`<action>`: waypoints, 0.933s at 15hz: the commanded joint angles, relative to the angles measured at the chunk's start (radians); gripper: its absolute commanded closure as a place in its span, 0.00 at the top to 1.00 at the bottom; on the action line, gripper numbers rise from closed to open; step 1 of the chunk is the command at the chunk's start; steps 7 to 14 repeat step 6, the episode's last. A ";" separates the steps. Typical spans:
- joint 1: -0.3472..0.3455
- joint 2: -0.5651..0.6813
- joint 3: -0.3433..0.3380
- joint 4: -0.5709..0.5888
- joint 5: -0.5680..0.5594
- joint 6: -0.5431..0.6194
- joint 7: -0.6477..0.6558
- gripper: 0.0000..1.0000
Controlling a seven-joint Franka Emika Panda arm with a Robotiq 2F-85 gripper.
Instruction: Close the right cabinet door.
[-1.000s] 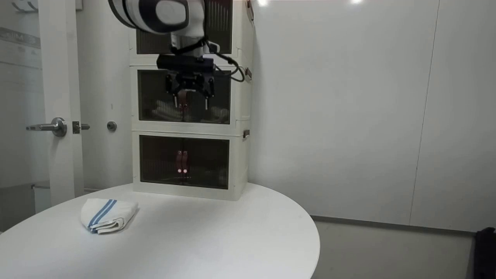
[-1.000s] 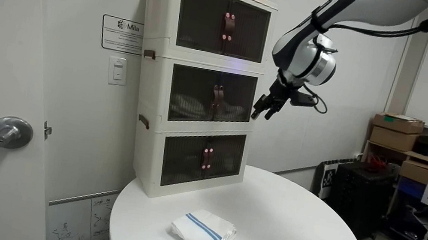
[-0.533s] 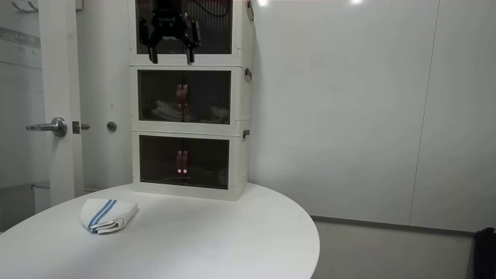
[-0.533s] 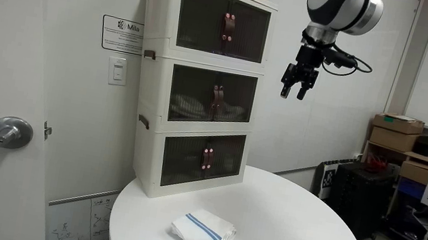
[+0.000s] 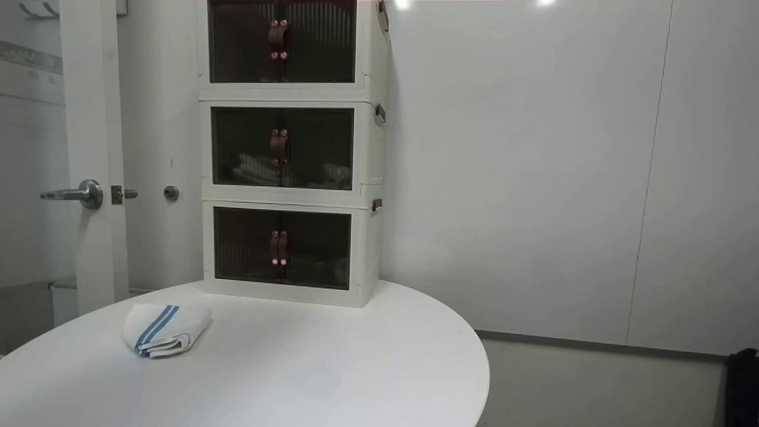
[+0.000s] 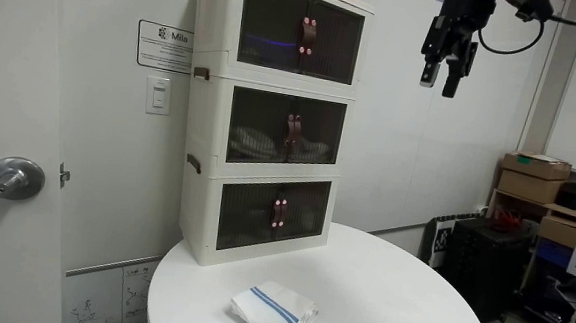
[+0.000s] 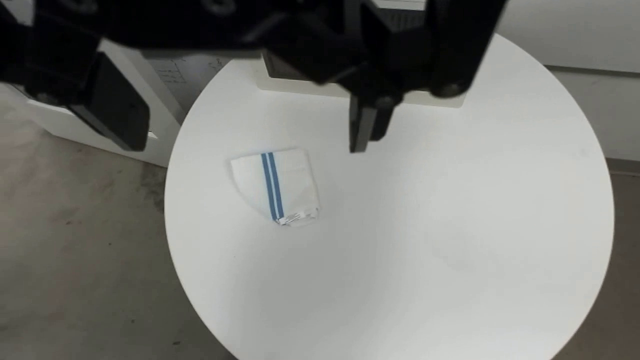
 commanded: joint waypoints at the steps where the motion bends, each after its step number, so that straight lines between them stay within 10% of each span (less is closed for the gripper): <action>1: 0.022 -0.022 -0.012 -0.003 -0.007 -0.014 0.013 1.00; 14: 0.023 -0.037 -0.012 -0.024 -0.007 -0.016 0.015 1.00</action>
